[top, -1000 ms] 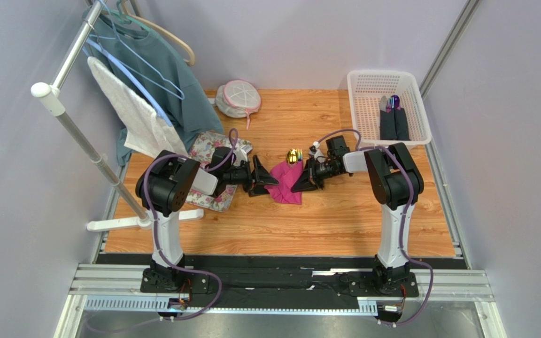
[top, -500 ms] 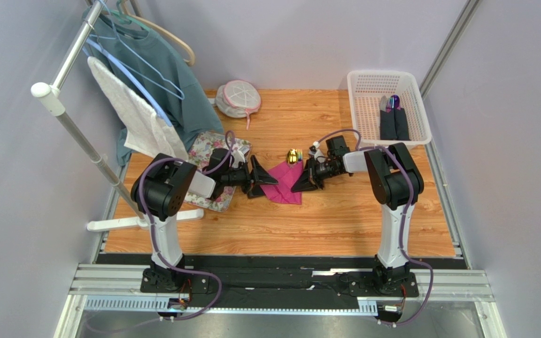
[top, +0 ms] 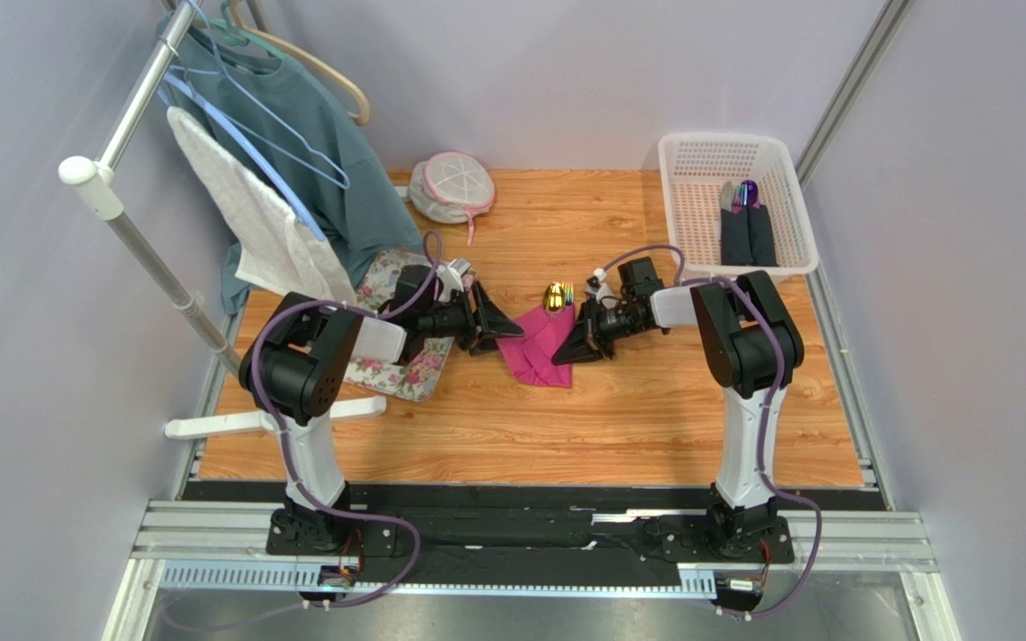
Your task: Place the utensils on the paper napkin and roll it up
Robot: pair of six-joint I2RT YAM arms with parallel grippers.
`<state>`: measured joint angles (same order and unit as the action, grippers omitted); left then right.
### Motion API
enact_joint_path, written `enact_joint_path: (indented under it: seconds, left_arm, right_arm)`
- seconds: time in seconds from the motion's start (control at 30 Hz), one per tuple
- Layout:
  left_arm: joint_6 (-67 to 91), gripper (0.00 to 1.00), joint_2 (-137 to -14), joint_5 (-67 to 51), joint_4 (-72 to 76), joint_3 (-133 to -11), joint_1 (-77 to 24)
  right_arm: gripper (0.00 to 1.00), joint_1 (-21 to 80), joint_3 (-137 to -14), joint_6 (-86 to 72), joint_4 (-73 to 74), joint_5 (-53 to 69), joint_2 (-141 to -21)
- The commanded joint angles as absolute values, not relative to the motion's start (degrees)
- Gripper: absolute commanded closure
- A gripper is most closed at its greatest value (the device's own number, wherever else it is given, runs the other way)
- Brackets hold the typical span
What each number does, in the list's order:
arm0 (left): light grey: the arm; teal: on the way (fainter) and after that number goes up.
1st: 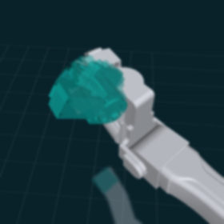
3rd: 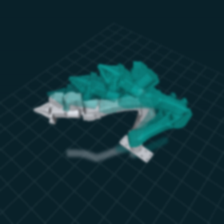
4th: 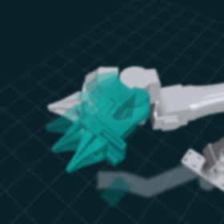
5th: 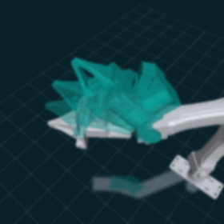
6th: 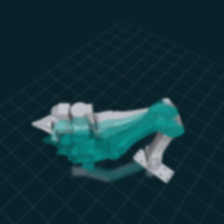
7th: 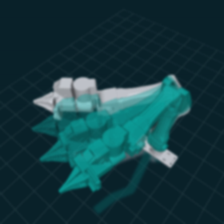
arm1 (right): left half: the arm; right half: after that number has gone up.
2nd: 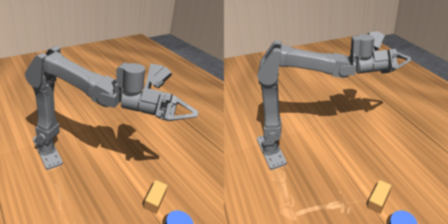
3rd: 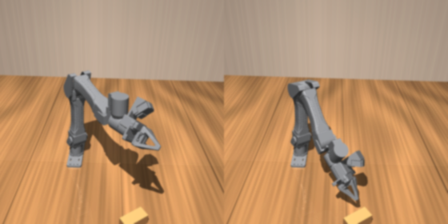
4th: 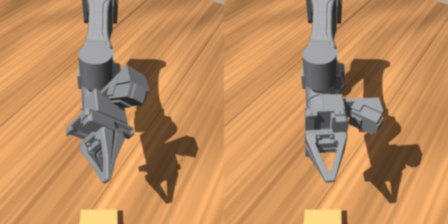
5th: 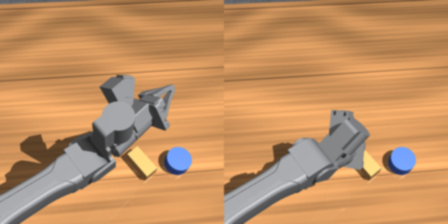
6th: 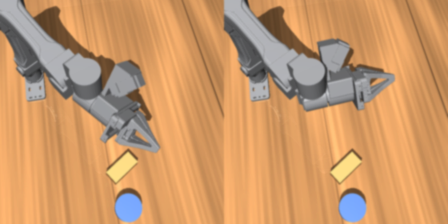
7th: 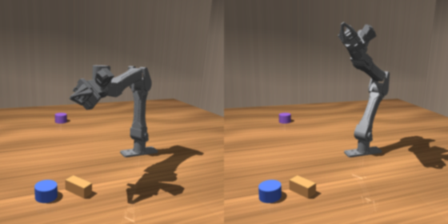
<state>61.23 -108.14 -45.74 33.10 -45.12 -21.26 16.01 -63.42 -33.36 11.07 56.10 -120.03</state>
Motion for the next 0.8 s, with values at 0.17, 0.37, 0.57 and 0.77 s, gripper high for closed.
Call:
enact_joint_path:
  seconds: [0.17,0.37,0.57,0.77]
  left_arm:
    - [53.18,0.67,-108.28,-45.70,25.85,-49.65,-22.50]
    - [52.82,0.87,-109.33,-46.23,23.73,-52.82,-25.57]
    - [55.02,0.91,-112.14,-46.32,25.22,-55.54,-27.68]
    - [57.83,0.91,-115.66,-45.53,28.56,-57.22,-29.97]
  right_arm:
    - [0.98,16.70,-62.67,-33.40,12.39,44.03,-123.13]
    - [0.98,17.31,-62.93,-33.57,12.48,43.95,-122.96]
    - [0.98,17.49,-63.02,-33.66,12.66,43.68,-122.78]
    - [0.98,17.75,-63.37,-33.84,12.66,43.77,-122.96]
